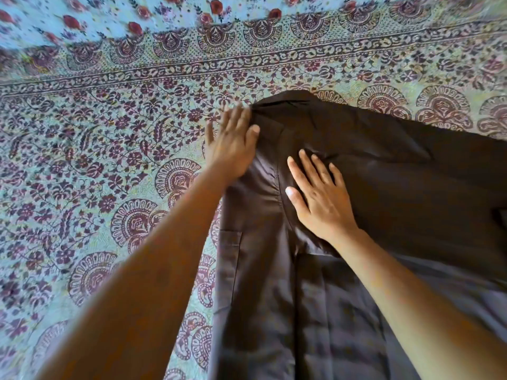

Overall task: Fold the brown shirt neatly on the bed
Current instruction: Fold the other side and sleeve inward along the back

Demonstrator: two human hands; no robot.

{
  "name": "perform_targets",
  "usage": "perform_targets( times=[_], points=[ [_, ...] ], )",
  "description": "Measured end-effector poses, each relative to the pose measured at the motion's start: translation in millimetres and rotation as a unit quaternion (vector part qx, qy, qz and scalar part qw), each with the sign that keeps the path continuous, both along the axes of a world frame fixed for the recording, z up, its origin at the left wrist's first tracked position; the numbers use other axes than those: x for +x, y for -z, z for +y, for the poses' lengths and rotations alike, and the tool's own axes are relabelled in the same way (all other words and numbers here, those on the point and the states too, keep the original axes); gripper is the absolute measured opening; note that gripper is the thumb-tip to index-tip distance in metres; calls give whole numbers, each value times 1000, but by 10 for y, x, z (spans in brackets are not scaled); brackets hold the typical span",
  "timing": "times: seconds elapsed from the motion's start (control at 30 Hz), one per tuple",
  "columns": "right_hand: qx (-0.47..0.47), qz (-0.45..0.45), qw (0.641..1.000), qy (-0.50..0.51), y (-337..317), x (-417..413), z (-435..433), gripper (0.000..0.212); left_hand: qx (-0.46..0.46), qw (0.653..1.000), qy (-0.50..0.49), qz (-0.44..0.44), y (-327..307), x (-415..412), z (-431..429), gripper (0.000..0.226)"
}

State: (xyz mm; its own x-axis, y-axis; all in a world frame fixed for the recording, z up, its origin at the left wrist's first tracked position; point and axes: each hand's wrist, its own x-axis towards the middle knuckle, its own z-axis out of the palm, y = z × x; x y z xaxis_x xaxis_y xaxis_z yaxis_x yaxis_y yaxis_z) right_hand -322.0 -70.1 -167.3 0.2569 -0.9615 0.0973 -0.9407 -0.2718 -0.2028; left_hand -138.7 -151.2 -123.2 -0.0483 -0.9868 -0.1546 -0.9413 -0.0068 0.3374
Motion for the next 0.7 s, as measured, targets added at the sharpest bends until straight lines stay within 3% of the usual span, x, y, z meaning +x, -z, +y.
perform_targets(
  times=[0.13, 0.27, 0.37, 0.53, 0.7],
  points=[
    [5, 3, 1000, -16, -60, -62, -106, 53, -39, 996, 78, 36, 42, -164, 868, 58],
    [20, 16, 999, -24, 40, -85, -123, 55, -37, 985, 155, -68, 299, -34, 1115, 58],
    [30, 6, 999, -16, 29, -71, -139, 55, -46, 981, 163, -95, 377, 18, 1063, 56],
    [5, -97, 995, 20, -61, 215, -7, 49, -31, 979, 163, -115, 340, -14, 1047, 59],
    [34, -32, 999, 14, 22, 247, 35, 50, -27, 977, 180, -114, 298, 27, 1339, 66]
  ],
)
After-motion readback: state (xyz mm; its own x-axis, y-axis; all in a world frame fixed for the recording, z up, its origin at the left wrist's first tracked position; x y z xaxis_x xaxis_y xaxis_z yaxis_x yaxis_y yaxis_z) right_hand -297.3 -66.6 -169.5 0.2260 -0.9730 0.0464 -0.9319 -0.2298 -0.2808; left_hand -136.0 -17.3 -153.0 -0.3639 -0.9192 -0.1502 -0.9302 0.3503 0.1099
